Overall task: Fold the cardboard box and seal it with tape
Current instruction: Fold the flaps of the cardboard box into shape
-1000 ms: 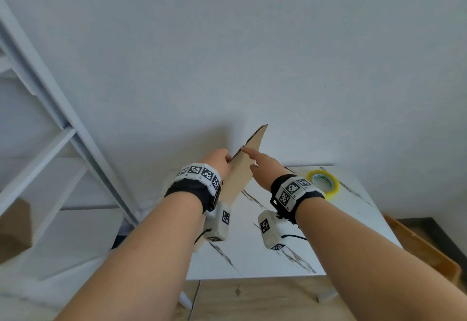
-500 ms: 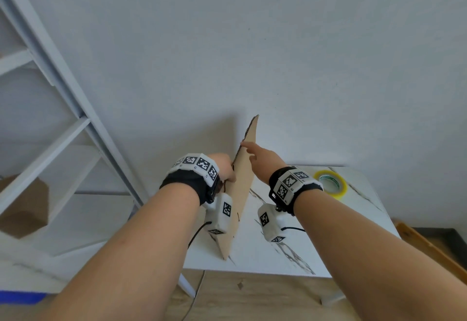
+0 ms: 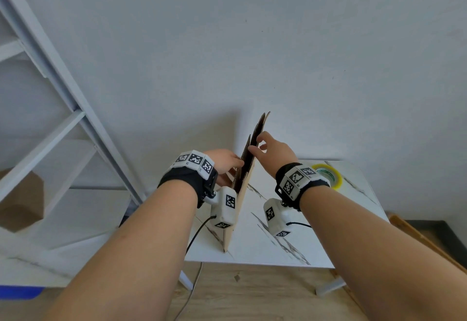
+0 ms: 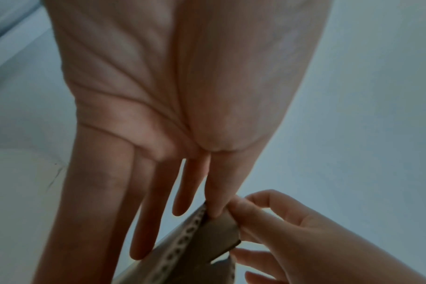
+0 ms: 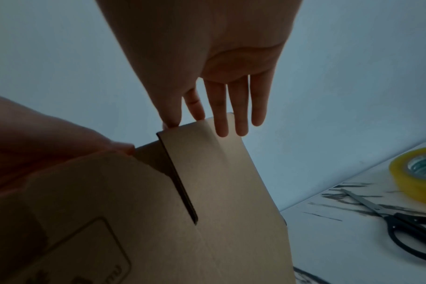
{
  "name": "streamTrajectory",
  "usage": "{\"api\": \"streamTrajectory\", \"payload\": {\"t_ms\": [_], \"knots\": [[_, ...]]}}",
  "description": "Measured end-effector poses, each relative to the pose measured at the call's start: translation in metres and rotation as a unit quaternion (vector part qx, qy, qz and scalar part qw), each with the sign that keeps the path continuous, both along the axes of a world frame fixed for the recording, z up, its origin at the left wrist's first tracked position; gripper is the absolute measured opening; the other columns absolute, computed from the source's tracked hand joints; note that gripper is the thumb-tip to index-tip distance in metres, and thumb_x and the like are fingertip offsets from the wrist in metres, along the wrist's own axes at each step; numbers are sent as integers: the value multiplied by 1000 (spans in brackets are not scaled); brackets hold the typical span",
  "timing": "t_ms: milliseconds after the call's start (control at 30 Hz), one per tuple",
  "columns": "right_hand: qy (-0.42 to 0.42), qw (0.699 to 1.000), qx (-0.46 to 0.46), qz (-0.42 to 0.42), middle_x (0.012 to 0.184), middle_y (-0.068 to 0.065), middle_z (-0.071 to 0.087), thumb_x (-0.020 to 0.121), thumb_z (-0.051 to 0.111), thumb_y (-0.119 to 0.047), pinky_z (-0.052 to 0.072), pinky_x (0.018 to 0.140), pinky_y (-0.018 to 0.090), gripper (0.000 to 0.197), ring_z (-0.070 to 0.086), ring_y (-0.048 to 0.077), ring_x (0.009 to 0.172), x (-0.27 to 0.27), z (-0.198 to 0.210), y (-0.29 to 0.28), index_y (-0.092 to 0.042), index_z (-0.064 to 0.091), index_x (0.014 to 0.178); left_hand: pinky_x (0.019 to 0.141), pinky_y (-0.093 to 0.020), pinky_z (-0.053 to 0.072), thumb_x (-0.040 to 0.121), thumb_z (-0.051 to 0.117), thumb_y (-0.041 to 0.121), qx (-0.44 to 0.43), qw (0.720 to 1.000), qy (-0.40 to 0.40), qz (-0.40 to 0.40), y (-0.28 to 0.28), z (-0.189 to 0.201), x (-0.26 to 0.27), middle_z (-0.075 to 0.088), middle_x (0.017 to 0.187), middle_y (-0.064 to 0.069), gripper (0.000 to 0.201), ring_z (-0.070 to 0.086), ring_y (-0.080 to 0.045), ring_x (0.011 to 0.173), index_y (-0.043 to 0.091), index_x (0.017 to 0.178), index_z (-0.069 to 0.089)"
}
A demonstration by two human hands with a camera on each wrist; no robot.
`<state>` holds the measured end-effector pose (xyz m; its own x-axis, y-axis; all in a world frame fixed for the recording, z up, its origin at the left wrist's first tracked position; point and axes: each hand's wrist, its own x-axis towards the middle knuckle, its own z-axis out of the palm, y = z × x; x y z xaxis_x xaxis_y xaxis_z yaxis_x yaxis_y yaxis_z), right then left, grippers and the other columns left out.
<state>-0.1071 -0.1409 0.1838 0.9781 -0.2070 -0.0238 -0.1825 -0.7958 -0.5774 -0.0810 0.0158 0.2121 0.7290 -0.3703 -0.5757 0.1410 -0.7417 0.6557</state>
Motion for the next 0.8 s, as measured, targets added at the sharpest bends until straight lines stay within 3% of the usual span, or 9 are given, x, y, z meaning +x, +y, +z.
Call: {"api": "streamTrajectory", "payload": {"t_ms": [167,267,433,533,600,700,733,767,800], "knots": [[24,999,-11,-19,95,5,65,83,52,-21,47,64,32,24,60,25,78,-2,6,-3,-23,41,105,85,-42,57,93,47,8,66,996,-48,-43,-2,9,-2,59,113,-4,30,69,-30,94,6,122,55],[33,999,-1,-42,93,7,61,80,50,-11,45,64,33,34,59,28,79,-5,6,-5,-18,39,111,85,-47,56,93,46,13,79,992,-98,-10,1,12,0,66,112,-17,27,69,-34,92,2,114,57],[34,998,-8,-58,99,10,64,80,48,-7,54,72,37,49,62,30,86,-9,1,-6,-14,38,128,86,-45,56,96,41,18,74,987,-126,66,14,17,10,70,97,-22,24,71,-38,85,-1,101,56],[34,998,-9,-42,105,9,65,81,47,-7,53,77,35,54,61,28,92,-9,3,-7,-18,41,134,83,-38,53,95,46,14,128,977,-156,69,24,18,18,66,87,-19,17,68,-33,85,3,83,50],[20,999,-20,-30,108,7,65,81,46,-7,52,78,34,55,61,28,93,-7,9,-8,-22,44,134,85,-38,49,95,44,13,164,969,-173,66,30,16,21,66,81,-17,19,67,-33,87,1,81,49],[10,999,-27,-17,111,4,66,81,42,-6,54,82,37,58,62,26,94,-4,16,-14,-31,48,133,88,-41,52,92,42,21,147,962,-192,128,35,12,23,70,91,-21,27,68,-35,90,5,71,45],[16,999,-33,-15,111,2,66,81,40,-5,54,81,37,59,62,25,94,-4,17,-16,-34,49,132,87,-41,53,89,46,21,143,958,-192,160,34,12,21,68,99,-21,20,67,-35,92,5,76,48],[21,999,-40,-13,112,1,65,81,39,-4,54,81,36,61,62,25,94,-4,16,-18,-36,50,131,85,-39,52,85,51,20,139,954,-196,181,33,10,18,62,110,-20,18,64,-35,97,4,94,51],[27,998,-47,-13,113,0,65,81,38,-3,54,80,35,61,62,24,94,-4,14,-20,-37,51,131,85,-38,50,81,55,18,144,949,-198,197,33,4,18,53,123,-18,43,59,-35,106,6,121,45]]}}
